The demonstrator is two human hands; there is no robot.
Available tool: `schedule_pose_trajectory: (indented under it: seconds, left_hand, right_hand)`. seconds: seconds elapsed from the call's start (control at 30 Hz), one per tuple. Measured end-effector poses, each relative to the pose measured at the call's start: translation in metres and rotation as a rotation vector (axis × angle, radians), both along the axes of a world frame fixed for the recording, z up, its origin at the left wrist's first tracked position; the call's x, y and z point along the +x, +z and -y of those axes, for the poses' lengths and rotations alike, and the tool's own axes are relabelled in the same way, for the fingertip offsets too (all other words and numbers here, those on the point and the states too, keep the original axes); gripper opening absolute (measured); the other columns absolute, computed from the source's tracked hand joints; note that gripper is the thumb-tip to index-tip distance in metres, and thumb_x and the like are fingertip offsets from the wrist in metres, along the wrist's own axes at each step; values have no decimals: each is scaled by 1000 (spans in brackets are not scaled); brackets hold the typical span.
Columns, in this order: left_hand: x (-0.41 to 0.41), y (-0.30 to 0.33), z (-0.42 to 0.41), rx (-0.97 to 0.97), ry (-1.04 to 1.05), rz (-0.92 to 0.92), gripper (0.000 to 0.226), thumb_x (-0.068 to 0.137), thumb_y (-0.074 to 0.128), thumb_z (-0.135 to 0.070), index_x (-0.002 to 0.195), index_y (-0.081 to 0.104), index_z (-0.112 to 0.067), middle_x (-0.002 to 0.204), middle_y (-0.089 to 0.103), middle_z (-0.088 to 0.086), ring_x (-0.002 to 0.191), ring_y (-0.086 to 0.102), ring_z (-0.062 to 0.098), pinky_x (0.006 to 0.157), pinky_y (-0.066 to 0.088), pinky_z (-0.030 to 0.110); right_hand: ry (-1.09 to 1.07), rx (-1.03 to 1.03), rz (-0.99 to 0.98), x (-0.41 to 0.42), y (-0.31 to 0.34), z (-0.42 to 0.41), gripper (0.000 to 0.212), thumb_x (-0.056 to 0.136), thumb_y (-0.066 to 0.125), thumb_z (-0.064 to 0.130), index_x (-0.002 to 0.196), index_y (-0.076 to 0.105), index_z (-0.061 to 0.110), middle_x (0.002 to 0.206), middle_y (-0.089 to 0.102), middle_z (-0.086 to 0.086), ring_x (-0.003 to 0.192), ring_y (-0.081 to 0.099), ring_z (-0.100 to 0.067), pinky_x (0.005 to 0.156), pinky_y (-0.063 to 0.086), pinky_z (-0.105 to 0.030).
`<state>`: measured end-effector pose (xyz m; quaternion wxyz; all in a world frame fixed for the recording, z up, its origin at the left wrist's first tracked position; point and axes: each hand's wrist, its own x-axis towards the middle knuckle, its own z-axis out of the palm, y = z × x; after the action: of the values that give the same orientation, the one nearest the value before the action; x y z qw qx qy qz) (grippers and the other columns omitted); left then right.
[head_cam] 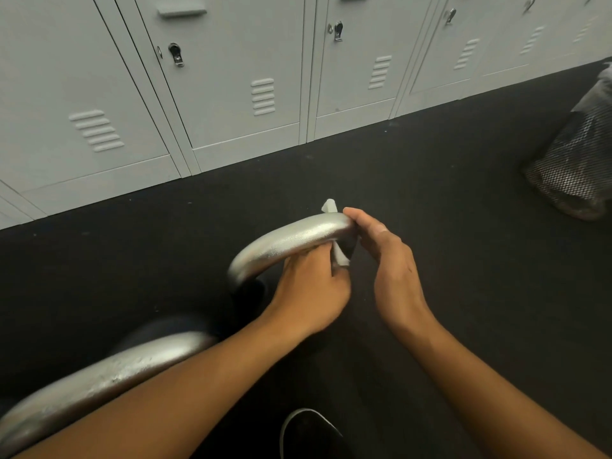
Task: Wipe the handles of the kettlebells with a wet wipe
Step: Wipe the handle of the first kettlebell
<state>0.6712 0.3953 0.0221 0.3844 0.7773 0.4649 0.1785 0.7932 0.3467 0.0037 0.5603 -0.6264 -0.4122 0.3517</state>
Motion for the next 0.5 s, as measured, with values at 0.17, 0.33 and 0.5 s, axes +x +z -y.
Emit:
schedule_pose_trajectory:
  seconds: [0.17,0.33,0.5]
  left_hand:
    - [-2,-2,11,10,-15,-3,67,94,55,-10,157,34,-20,137,53,-7,133,46,15,115,41,39]
    - [-2,3,19,58,110,15,45,96,52,-5,138,58,-20,132,60,-6,128,52,12,108,37,23]
    - [0,5,24,30,117,10,38,100,52,-9,135,58,-22,135,57,-5,128,50,10,98,32,16]
  right_hand:
    - [-2,-15,4,-1,1,3,56,102,24,38,143,61,32,140,63,20,135,50,10,111,38,-13]
    - [-71,5,5,-7,9,9,48,98,36,37,136,65,31,136,65,16,129,55,9,104,42,-10]
    - [-209,77,141,-25,15,27,28,95,49,25,114,68,34,113,66,14,111,63,-6,89,49,-15]
